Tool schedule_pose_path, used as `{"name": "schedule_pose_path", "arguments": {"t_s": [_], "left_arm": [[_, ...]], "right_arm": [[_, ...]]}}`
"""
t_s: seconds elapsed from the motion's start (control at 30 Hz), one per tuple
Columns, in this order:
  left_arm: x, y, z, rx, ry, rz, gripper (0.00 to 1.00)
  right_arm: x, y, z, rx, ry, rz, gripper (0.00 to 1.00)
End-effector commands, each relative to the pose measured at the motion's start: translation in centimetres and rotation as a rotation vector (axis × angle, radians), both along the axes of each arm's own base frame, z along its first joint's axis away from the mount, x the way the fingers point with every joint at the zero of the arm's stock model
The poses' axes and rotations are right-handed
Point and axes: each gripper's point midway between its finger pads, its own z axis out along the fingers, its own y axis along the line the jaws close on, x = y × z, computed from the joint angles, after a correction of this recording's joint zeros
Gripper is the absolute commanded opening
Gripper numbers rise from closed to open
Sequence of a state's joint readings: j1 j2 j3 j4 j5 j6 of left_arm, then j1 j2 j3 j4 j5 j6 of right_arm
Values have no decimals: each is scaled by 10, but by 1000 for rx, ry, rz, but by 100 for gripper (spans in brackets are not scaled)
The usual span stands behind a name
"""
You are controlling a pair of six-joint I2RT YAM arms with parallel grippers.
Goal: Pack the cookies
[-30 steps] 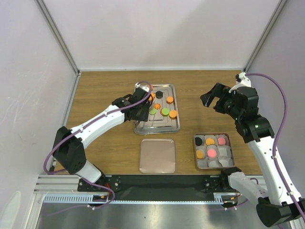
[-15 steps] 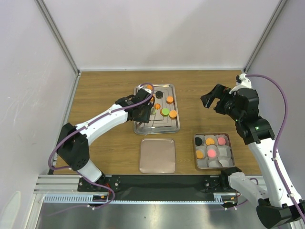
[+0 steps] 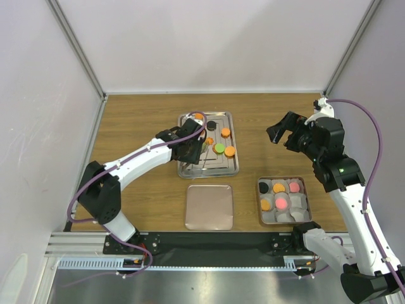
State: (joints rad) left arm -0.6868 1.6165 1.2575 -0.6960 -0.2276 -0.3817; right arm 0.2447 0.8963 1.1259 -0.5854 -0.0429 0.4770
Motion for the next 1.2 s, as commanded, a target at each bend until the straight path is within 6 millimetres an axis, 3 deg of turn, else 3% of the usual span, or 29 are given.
{"name": "schedule_pose_path", "arguments": {"t_s": [0.0, 0.37, 0.57, 0.83, 1.17], "left_arm": [[6, -3, -1, -5, -18, -24, 52], [4, -6, -9, -3, -2, -44, 49], [4, -3, -2, 3, -10, -47, 41], [2, -1, 36, -17, -84, -54, 38], [-13, -14, 70, -47, -144, -100, 38]], "right_arm": [[2, -1, 12, 2, -52, -2, 100], [3, 0, 11, 5, -48, 0, 100], [3, -1, 13, 9, -55, -6, 100], [3, -1, 15, 12, -57, -7, 100], [3, 1, 17, 24, -60, -4, 100]]}}
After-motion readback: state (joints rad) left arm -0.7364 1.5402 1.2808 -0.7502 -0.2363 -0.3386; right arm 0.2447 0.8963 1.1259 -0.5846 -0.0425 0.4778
